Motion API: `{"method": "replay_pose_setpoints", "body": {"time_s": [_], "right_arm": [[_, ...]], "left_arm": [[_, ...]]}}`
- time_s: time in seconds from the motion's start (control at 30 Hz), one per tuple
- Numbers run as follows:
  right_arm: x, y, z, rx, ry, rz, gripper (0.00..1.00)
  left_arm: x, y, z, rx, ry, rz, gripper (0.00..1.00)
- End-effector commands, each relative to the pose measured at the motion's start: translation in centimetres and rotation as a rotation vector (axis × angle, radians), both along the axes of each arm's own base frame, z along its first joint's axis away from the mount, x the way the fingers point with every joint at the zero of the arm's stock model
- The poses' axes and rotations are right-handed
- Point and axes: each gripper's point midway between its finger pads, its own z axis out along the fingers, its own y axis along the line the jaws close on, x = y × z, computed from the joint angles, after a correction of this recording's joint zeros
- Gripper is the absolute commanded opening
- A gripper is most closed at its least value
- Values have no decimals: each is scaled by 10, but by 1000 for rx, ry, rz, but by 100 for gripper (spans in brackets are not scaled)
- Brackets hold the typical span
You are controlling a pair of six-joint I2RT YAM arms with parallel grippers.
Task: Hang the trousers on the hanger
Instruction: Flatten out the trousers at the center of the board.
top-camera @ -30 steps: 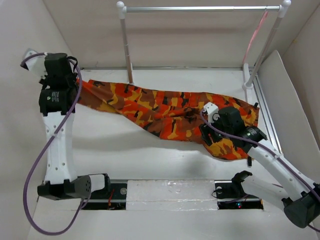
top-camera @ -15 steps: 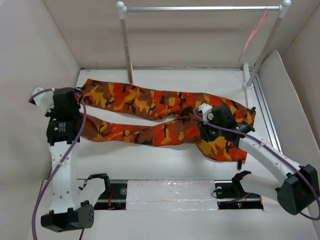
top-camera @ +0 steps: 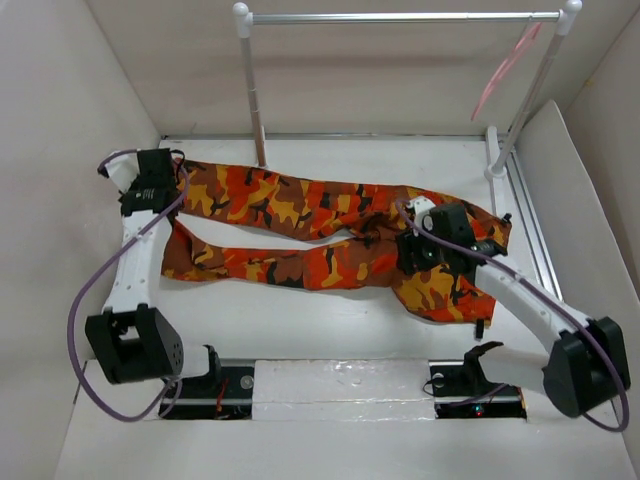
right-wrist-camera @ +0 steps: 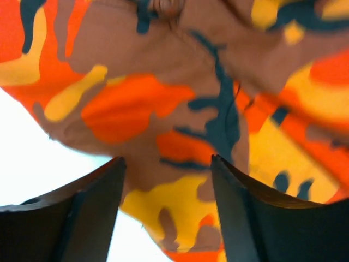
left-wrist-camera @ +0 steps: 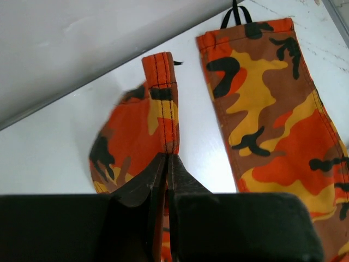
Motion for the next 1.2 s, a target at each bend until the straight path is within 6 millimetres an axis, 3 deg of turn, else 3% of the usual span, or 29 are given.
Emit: {"method": "replay_pose_setpoints", "body": {"time_s": [0.0,0.03,0.2,0.23,0.27,0.4,0.5,0.63,0.77,0.8,0.9,0.97,1.0,1.07,1.1,1.17], "right_arm": [[-21,-18,-4,33,-26,-133,71],[-17,-34,-6,51,-19,-219,73],[7,-115,-10,4,16,-538,82],[16,-130,-4,-17,4,-588,87],[18,-155,-1,-46,0,-673,89],[22,-223,12,-149,-42,-919,95],[16,-258,-15,-199,58,-1041,96],[12,-268,-51,-173,210,-1059,92],[35,-266,-65,-69,216,-994,85],[42,-259,-68,-29,228,-943,85],[68,-258,-76,25,202,-881,70],[75,-258,-74,61,161,-864,46],[75,-258,-73,62,150,-871,42],[65,-271,-69,27,155,-923,59],[64,-278,-64,8,140,-929,75],[65,-286,-58,11,100,-932,83]], "left_arm": [[32,8,7,40,-11,-14,0],[42,9,-3,35,6,-21,0],[71,6,-3,-15,-35,-68,0],[75,4,-7,-33,-33,-70,0],[78,1,-5,-51,-48,-76,0],[86,-17,-3,-131,-114,-139,0],[83,-23,8,-149,-141,-158,0],[71,-25,35,-139,-196,-169,0],[57,-29,55,-126,-245,-190,0],[51,-28,62,-112,-256,-189,0],[36,-26,67,-87,-251,-183,0],[30,-26,69,-76,-257,-186,0],[27,-25,71,-70,-263,-185,0],[22,-26,64,-74,-240,-186,0],[19,-28,61,-81,-238,-195,0],[18,-31,58,-90,-242,-204,0]]}}
